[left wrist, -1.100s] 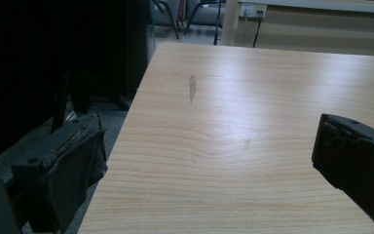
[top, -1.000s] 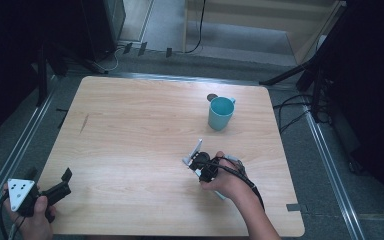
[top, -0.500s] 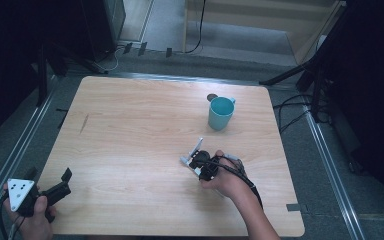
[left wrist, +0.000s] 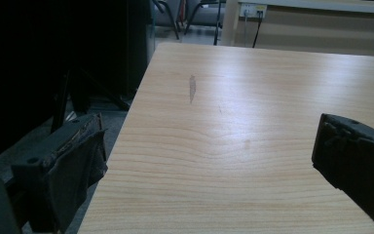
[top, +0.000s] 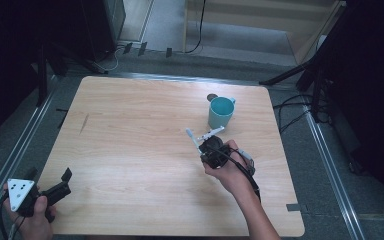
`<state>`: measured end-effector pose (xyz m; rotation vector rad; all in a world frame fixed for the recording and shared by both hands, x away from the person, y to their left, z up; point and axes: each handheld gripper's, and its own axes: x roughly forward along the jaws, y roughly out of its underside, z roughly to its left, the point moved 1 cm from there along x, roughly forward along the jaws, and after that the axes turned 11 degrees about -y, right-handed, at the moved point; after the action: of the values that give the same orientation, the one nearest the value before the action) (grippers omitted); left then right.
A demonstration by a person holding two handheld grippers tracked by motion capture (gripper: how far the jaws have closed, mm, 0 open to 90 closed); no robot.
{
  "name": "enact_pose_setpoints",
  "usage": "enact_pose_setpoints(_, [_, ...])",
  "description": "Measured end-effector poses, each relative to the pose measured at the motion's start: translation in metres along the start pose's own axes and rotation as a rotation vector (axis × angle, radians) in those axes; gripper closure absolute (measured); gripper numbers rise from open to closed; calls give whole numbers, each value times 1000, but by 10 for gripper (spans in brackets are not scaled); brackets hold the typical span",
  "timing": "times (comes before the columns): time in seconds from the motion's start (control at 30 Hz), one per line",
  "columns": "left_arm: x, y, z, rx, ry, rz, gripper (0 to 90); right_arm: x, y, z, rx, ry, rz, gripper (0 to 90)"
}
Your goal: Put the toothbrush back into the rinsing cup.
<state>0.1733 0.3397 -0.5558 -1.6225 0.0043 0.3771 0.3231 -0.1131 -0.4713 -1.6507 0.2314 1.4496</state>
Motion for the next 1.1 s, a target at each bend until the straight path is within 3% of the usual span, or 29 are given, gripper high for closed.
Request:
enact_pose_setpoints(0.03, [0, 0, 0, -1, 0, 0, 0, -2, 0, -1, 11, 5, -42, 800])
enact_pose_setpoints(0.07, [0, 0, 0, -2, 0, 1, 0, -8, -1, -5, 30, 11, -122, 799])
enact_pose_setpoints(0.1, [0, 0, 0, -2, 0, 1, 0, -8, -1, -5, 30, 11, -122, 799])
enact_pose_setpoints(0.2, [0, 0, 0, -2, -1, 2, 0, -19, -3, -5, 46, 36, -267, 800])
enact_pose_setpoints(0.23, [0, 0, 0, -2, -1, 2, 0, -19, -3, -5, 46, 36, -267, 800])
enact_pose_setpoints(0.27, [0, 0, 0, -2, -1, 2, 0, -22, -3, -5, 57, 37, -305, 800])
enact_pose_setpoints(0.37, [0, 0, 0, -2, -2, 2, 0, -31, -3, -7, 98, 48, -440, 800])
enact_pose_setpoints(0.4, [0, 0, 0, -3, -1, 1, 0, -36, -3, -9, 119, 58, -513, 800])
enact_pose_setpoints(0.43, [0, 0, 0, -3, -1, 1, 0, -36, -3, -9, 119, 58, -513, 800])
enact_pose_setpoints(0.53, [0, 0, 0, -1, 0, -1, 0, -44, -2, -10, 123, 121, -656, 800])
enact_pose_setpoints(0.57, [0, 0, 0, -1, 0, -1, 0, -44, -2, -10, 123, 121, -656, 800])
enact_pose_setpoints(0.6, [0, 0, 0, -2, 0, -1, 0, -47, -2, -12, 124, 153, -711, 800])
enact_pose_setpoints(0.63, [0, 0, 0, -2, 0, -1, 0, -47, -2, -12, 124, 153, -711, 800])
enact_pose_setpoints(0.67, [0, 0, 0, -3, 0, -1, 0, -49, -2, -16, 138, 164, -765, 800])
enact_pose_setpoints(0.73, [0, 0, 0, -2, 0, -1, 0, -50, -2, -18, 148, 165, -789, 800])
enact_pose_setpoints(0.77, [0, 0, 0, -1, 1, -1, 0, -50, -3, -24, 153, 164, -842, 800])
enact_pose_setpoints(0.87, [0, 0, 0, -1, 1, -2, 0, -51, -3, -32, 130, 214, -931, 800])
enact_pose_setpoints(0.9, [0, 0, 0, -1, 2, -2, 0, -51, -3, -32, 130, 214, -931, 800])
enact_pose_setpoints(0.93, [0, 0, 0, 0, 3, -2, 0, -53, -4, -38, 133, 226, -987, 799])
enact_pose_setpoints(1.1, [0, 0, 0, 1, 1, -3, 0, -54, -11, -49, 140, 231, -1044, 800])
